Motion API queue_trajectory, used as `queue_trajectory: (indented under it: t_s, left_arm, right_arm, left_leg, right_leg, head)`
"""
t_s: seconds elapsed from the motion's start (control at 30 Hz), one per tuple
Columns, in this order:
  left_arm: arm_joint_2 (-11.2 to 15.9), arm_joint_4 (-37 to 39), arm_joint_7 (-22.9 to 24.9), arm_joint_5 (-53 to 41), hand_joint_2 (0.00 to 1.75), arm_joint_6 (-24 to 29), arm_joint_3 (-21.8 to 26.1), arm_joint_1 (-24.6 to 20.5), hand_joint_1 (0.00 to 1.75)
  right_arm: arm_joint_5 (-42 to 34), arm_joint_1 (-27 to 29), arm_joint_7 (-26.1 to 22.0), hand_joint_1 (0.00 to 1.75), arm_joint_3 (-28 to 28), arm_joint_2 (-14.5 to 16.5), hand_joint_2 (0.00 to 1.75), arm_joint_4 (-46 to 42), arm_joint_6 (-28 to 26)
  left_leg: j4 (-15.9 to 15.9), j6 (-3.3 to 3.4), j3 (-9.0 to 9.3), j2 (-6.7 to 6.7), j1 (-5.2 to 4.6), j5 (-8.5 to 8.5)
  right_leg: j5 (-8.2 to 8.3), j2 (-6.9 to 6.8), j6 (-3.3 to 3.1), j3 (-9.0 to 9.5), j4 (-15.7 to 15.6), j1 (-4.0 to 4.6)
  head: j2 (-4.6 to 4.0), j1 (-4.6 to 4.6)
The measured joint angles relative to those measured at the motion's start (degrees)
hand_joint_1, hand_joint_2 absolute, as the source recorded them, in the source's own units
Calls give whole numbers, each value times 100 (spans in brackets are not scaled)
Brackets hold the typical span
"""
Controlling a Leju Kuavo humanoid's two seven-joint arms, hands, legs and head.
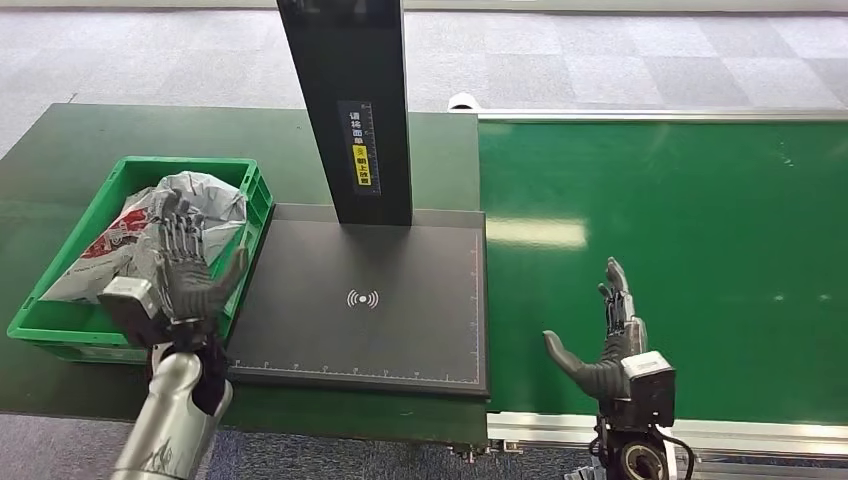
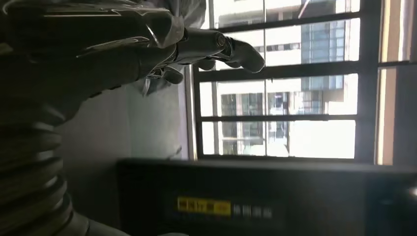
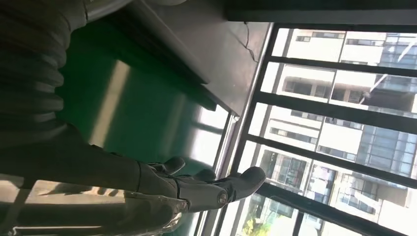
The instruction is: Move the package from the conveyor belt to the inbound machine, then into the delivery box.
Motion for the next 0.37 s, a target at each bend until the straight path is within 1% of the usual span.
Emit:
queue_trajectory:
  t_s: [0.07, 0.17, 0.23, 0.37]
  left_arm:
    - [-105, -539, 27, 155, 175, -245, -381, 520, 0]
    - [-183, -1028, 121, 299, 175, -580, -813, 1015, 0]
    - [-205, -1197, 139, 308, 175, -679, -960, 1183, 0]
    - [-219, -1283, 253, 199, 175, -881, -1076, 1351, 0]
  right_arm:
    - [194, -82, -253, 0, 23, 50, 175, 454, -201]
    - [329, -225, -431, 0, 70, 125, 175, 1016, -350]
    - [364, -287, -461, 0, 104, 156, 175, 1254, -389]
    - [541, -371, -426, 0, 184, 192, 175, 1565, -572]
  left_leg:
    - [0, 1, -2, -2, 0, -3]
    - [0, 1, -3, -4, 1, -4]
    - [-1, 1, -2, -4, 2, -3]
    - [-2, 0, 2, -4, 3, -3]
  right_leg:
    - [-4, -1, 5, 0, -1, -1]
    - [-5, -2, 6, 0, -1, 0]
    - [-5, -2, 6, 1, 0, 2]
    - [-4, -2, 6, 4, 1, 3]
  head:
    - [0, -1]
    - [0, -2]
    - [0, -2]
    - [0, -3]
